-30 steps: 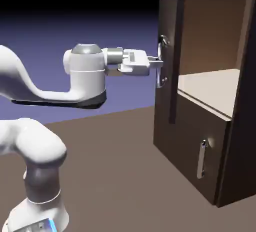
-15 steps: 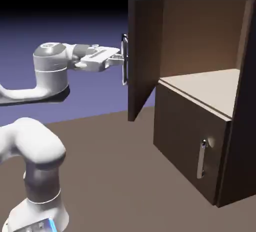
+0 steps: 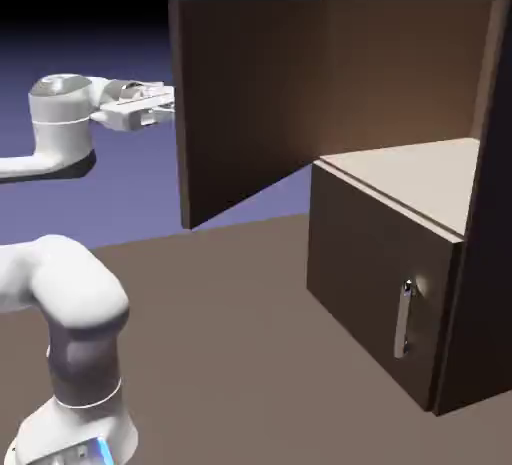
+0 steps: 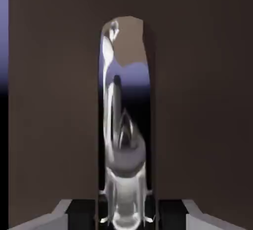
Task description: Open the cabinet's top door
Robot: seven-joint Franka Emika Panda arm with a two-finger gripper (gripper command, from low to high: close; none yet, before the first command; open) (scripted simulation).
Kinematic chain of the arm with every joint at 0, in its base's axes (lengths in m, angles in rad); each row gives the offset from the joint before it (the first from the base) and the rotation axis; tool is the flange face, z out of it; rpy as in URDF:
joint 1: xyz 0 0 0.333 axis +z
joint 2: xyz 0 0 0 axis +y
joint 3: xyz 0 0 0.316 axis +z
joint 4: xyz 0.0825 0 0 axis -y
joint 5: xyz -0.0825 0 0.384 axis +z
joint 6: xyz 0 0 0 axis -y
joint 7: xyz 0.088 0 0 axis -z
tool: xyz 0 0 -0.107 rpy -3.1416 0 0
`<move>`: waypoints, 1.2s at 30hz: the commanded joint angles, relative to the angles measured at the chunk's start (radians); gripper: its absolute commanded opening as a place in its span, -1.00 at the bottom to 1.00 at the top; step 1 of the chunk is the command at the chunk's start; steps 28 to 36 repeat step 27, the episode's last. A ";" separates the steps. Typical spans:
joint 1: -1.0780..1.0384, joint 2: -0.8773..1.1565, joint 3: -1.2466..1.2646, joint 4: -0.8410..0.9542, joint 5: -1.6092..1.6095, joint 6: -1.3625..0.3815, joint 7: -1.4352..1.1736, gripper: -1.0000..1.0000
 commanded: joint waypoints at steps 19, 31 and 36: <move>-0.641 0.114 0.527 0.686 0.265 -0.529 -0.048 -1.00; -0.895 0.063 0.641 0.964 0.300 -0.695 -0.127 -1.00; -0.895 0.063 0.641 0.964 0.300 -0.695 -0.127 -1.00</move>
